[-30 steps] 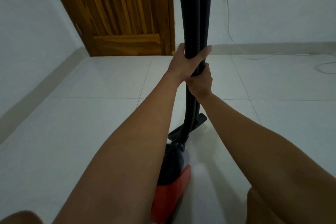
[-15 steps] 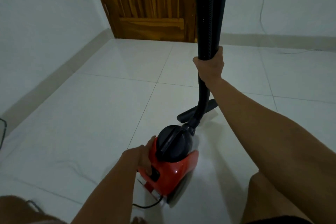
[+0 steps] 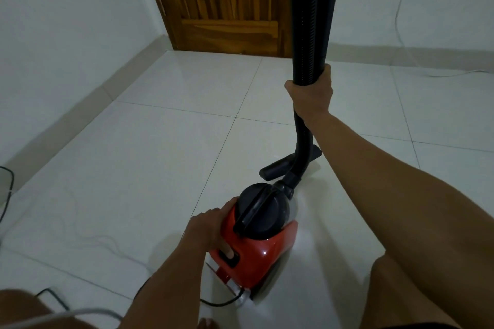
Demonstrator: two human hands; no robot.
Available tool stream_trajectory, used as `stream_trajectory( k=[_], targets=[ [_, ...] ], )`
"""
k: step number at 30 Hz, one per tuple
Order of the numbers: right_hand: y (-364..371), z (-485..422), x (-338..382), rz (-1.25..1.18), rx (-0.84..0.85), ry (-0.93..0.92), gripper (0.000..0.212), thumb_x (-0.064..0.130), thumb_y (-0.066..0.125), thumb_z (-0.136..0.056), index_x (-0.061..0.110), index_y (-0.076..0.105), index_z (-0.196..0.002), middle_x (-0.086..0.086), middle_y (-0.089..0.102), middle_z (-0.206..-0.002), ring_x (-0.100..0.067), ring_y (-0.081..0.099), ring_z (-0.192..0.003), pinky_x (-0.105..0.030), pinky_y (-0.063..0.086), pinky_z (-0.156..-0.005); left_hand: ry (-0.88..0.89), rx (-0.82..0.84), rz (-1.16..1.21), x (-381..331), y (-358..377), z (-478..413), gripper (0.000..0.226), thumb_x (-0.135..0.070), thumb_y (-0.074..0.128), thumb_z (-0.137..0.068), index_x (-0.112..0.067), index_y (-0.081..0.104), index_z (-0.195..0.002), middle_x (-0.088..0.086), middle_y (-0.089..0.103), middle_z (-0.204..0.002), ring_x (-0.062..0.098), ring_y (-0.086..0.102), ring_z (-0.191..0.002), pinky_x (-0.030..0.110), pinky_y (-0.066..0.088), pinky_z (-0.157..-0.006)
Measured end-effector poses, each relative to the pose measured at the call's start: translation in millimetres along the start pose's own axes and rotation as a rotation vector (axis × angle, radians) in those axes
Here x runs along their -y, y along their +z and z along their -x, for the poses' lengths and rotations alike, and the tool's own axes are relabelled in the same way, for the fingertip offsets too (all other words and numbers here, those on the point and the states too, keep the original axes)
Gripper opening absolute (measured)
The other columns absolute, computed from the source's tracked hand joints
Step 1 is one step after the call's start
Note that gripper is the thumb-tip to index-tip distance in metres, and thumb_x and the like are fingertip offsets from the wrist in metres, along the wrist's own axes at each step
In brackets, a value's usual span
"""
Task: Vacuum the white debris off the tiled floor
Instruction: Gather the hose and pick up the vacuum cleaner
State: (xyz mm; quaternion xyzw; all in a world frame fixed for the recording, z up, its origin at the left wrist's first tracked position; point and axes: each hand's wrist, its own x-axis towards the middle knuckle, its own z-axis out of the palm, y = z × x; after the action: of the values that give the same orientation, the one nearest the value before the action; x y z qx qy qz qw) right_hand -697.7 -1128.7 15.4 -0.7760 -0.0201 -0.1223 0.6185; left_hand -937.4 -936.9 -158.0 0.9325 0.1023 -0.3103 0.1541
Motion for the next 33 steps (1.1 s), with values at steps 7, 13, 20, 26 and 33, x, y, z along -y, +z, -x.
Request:
stream_trajectory(
  k=[7,13,20,26,33],
  targets=[
    [-10.0,-3.2,-1.7,0.012,0.006,-0.004,0.053,0.014,0.075,-0.074,0.01,0.049,-0.119,0.004,0.058,-0.096,-0.003,0.056,-0.073,0.0,0.041,-0.045,-0.012,-0.032,-0.001,-25.8,-42.7,-5.4,0.085,-0.042,0.067,-0.078,-0.04,0.031,-0.155,0.005,0.065,-0.133,0.026,0.063,-0.121,0.043,0.052,-0.102],
    [-6.2,-6.0,-3.8,0.041,-0.004,-0.001,0.054,0.015,0.076,-0.075,0.011,0.048,-0.121,0.005,0.057,-0.096,-0.001,0.054,-0.072,-0.002,0.04,-0.044,-0.104,0.256,0.676,-86.9,-71.7,-15.8,0.067,-0.073,0.065,-0.084,-0.008,0.072,-0.1,0.007,0.073,-0.082,0.024,0.072,-0.076,0.035,0.059,-0.076],
    [6.2,-25.9,5.5,0.012,-0.064,0.004,0.057,0.021,0.076,-0.073,0.012,0.05,-0.123,0.007,0.059,-0.095,-0.001,0.058,-0.077,-0.004,0.042,-0.053,0.024,0.118,0.716,-86.6,-73.2,-39.0,0.038,-0.043,0.066,-0.098,-0.006,0.06,-0.098,0.007,0.062,-0.076,0.016,0.061,-0.058,0.029,0.057,-0.056],
    [6.6,-90.8,116.7,0.01,-0.122,-0.053,0.053,0.023,0.075,-0.07,0.007,0.05,-0.115,0.013,0.05,-0.082,0.003,0.054,-0.071,-0.006,0.048,-0.059,0.047,-0.023,0.798,-122.1,-172.9,-17.8,0.031,-0.04,0.063,-0.1,-0.009,0.064,-0.102,0.009,0.066,-0.073,0.021,0.064,-0.061,0.04,0.063,-0.072],
    [-6.2,-187.7,333.7,-0.022,-0.091,-0.071,0.051,0.023,0.075,-0.069,0.011,0.049,-0.11,0.013,0.053,-0.081,0.005,0.056,-0.068,-0.01,0.051,-0.061,0.002,-0.166,0.899,-164.1,-362.2,56.8,0.025,-0.039,0.061,-0.1,-0.015,0.064,-0.094,0.004,0.066,-0.065,0.017,0.064,-0.055,0.036,0.062,-0.065]
  ],
)
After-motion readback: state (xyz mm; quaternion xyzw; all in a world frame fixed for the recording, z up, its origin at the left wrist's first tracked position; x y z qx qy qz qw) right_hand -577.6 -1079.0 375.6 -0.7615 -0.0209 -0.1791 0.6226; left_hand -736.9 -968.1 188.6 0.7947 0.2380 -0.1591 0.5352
